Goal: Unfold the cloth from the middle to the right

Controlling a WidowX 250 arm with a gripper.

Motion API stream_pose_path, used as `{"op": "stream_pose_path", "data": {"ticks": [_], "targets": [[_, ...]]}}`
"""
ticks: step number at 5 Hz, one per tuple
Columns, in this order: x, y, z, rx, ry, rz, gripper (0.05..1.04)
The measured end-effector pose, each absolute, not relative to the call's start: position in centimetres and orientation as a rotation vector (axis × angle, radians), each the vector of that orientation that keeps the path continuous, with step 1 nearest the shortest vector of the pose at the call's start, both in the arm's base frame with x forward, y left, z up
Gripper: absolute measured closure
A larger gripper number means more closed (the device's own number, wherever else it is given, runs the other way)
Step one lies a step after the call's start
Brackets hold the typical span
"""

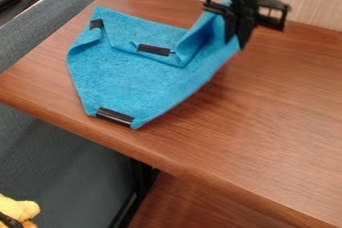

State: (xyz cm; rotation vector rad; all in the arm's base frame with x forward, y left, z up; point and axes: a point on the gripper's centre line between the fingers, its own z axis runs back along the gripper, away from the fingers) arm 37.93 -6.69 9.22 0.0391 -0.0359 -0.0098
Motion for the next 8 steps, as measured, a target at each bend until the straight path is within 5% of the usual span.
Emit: {"op": "stream_pose_path", "data": {"ticks": [2, 3, 5, 6, 8], "targets": [[37.6, -8.3, 6.7, 0.064, 0.014, -0.067, 0.99], [37.5, -8.1, 5.8, 0.087, 0.038, -0.066, 0.822], [37.4, -8.0, 5.8, 0.097, 0.04, -0.062, 0.242], [37.4, -8.1, 5.9, 0.095, 0.041, -0.064, 0.075], [37.1, -8.5, 8.2, 0.058, 0.018, -0.064, 0.083]]}}
